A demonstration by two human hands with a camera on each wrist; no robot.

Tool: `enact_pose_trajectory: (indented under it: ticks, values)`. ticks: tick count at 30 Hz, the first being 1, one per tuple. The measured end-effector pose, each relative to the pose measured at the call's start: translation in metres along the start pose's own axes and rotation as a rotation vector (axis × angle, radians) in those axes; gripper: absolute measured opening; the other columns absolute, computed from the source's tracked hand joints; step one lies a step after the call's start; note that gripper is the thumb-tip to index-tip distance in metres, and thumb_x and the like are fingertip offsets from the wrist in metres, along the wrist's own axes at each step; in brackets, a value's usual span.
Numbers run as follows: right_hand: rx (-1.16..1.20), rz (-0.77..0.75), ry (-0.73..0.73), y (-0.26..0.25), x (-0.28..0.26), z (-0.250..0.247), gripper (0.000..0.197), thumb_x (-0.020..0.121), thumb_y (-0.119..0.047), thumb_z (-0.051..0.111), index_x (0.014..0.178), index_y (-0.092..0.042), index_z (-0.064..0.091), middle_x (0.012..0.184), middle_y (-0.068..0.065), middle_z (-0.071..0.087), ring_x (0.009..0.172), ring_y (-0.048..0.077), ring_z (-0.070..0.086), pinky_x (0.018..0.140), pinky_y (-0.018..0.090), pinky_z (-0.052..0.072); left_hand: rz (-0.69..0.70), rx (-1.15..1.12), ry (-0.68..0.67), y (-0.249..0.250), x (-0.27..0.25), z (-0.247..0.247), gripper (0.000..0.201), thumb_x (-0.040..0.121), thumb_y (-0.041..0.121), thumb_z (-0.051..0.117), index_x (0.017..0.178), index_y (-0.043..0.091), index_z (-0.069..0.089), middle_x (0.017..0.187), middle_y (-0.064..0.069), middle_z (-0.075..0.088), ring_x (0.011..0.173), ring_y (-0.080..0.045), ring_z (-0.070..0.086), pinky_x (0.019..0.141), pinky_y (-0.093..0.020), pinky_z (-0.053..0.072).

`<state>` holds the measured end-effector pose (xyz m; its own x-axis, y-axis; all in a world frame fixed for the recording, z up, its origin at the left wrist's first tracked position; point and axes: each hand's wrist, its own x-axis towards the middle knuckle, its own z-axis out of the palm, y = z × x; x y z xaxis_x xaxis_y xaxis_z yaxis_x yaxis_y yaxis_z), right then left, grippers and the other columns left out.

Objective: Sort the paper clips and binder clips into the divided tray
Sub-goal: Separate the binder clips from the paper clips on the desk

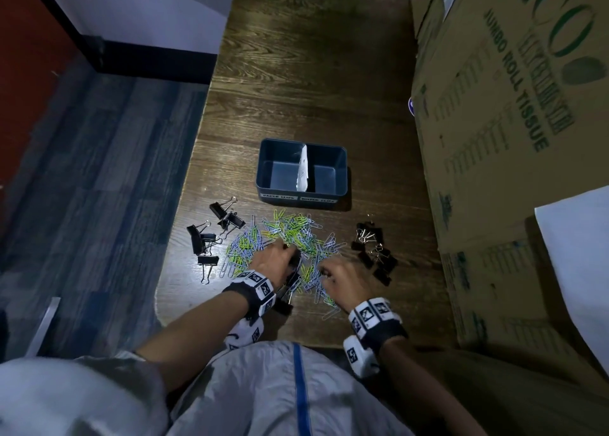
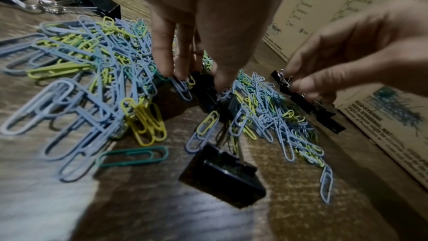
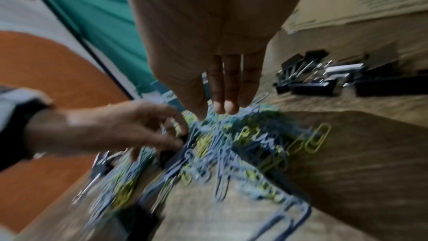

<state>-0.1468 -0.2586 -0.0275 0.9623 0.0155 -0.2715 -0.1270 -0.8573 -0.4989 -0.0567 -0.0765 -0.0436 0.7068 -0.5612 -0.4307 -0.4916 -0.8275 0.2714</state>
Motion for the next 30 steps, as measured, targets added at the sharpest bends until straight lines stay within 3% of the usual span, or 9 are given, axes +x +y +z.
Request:
enact_pose_trajectory:
  ticks: [3, 6, 11, 15, 19, 23, 27, 30]
  values:
    - [-0.082, -0.092, -0.088, -0.018, 0.003, 0.021, 0.038, 0.081, -0.006, 0.072, 0.118, -0.015, 0.064, 0.111, 0.004, 0.061, 0.099, 0.023, 0.060, 0.079, 0.036, 0.055, 0.018, -0.031, 0.001, 0.003, 0.002, -0.004, 0.037, 0.086, 0.023, 0.067, 0.118, 0.016, 0.051, 0.108, -0.011, 0.053, 0.080, -0.028, 0.061, 0.069, -0.040, 0.058]
    - [-0.121, -0.108, -0.129, -0.027, 0.009, 0.034, 0.043, 0.077, 0.000, 0.066, 0.119, -0.010, 0.063, 0.109, 0.009, 0.058, 0.100, 0.028, 0.057, 0.076, 0.043, 0.055, 0.027, -0.078, 0.022, 0.000, 0.001, -0.006, 0.026, 0.086, 0.020, 0.065, 0.110, 0.015, 0.056, 0.099, -0.007, 0.056, 0.076, -0.024, 0.057, 0.065, -0.031, 0.051]
    - [-0.163, -0.064, -0.103, -0.027, 0.010, 0.037, 0.040, 0.075, 0.011, 0.065, 0.112, -0.007, 0.066, 0.110, 0.012, 0.059, 0.099, 0.031, 0.060, 0.074, 0.043, 0.056, 0.036, -0.101, 0.094, -0.010, -0.009, 0.001, 0.026, 0.084, 0.012, 0.064, 0.105, 0.018, 0.050, 0.087, 0.000, 0.057, 0.065, -0.017, 0.051, 0.056, -0.025, 0.043]
    - [-0.174, -0.030, -0.109, -0.030, 0.011, 0.033, 0.030, 0.081, 0.002, 0.066, 0.110, -0.005, 0.066, 0.117, 0.011, 0.058, 0.106, 0.031, 0.058, 0.081, 0.040, 0.054, 0.032, -0.074, 0.075, -0.011, -0.010, 0.010, 0.050, 0.080, 0.021, 0.071, 0.120, 0.023, 0.044, 0.109, -0.006, 0.052, 0.082, -0.021, 0.060, 0.059, -0.030, 0.054]
    - [-0.165, -0.030, -0.103, -0.038, 0.013, 0.031, 0.034, 0.082, -0.010, 0.071, 0.115, -0.008, 0.064, 0.117, 0.012, 0.059, 0.107, 0.030, 0.058, 0.080, 0.041, 0.054, 0.007, -0.070, 0.026, -0.007, -0.008, 0.008, 0.045, 0.083, 0.014, 0.068, 0.123, 0.020, 0.046, 0.113, -0.011, 0.050, 0.084, -0.025, 0.060, 0.066, -0.035, 0.056]
    - [-0.183, -0.102, -0.147, -0.047, 0.012, 0.042, 0.032, 0.082, -0.009, 0.070, 0.114, -0.009, 0.065, 0.118, 0.015, 0.056, 0.108, 0.034, 0.056, 0.081, 0.047, 0.054, -0.027, -0.168, 0.021, -0.007, -0.008, 0.003, 0.043, 0.085, 0.013, 0.066, 0.124, 0.017, 0.050, 0.121, -0.014, 0.043, 0.097, -0.031, 0.058, 0.081, -0.044, 0.056]
    - [-0.148, 0.053, -0.105, -0.040, 0.012, 0.047, 0.030, 0.087, -0.020, 0.073, 0.114, -0.007, 0.066, 0.121, 0.012, 0.057, 0.105, 0.031, 0.060, 0.086, 0.043, 0.055, -0.061, -0.199, 0.014, -0.011, -0.011, 0.004, 0.050, 0.083, 0.007, 0.068, 0.128, 0.014, 0.048, 0.127, -0.014, 0.037, 0.100, -0.030, 0.057, 0.087, -0.042, 0.054]
    - [-0.101, 0.106, -0.079, -0.035, 0.015, 0.042, 0.029, 0.086, -0.018, 0.074, 0.111, -0.009, 0.064, 0.118, 0.009, 0.060, 0.100, 0.029, 0.063, 0.085, 0.040, 0.055, -0.041, -0.165, 0.015, -0.011, -0.011, 0.003, 0.046, 0.083, 0.008, 0.068, 0.126, 0.011, 0.050, 0.127, -0.014, 0.039, 0.103, -0.030, 0.055, 0.091, -0.041, 0.052]
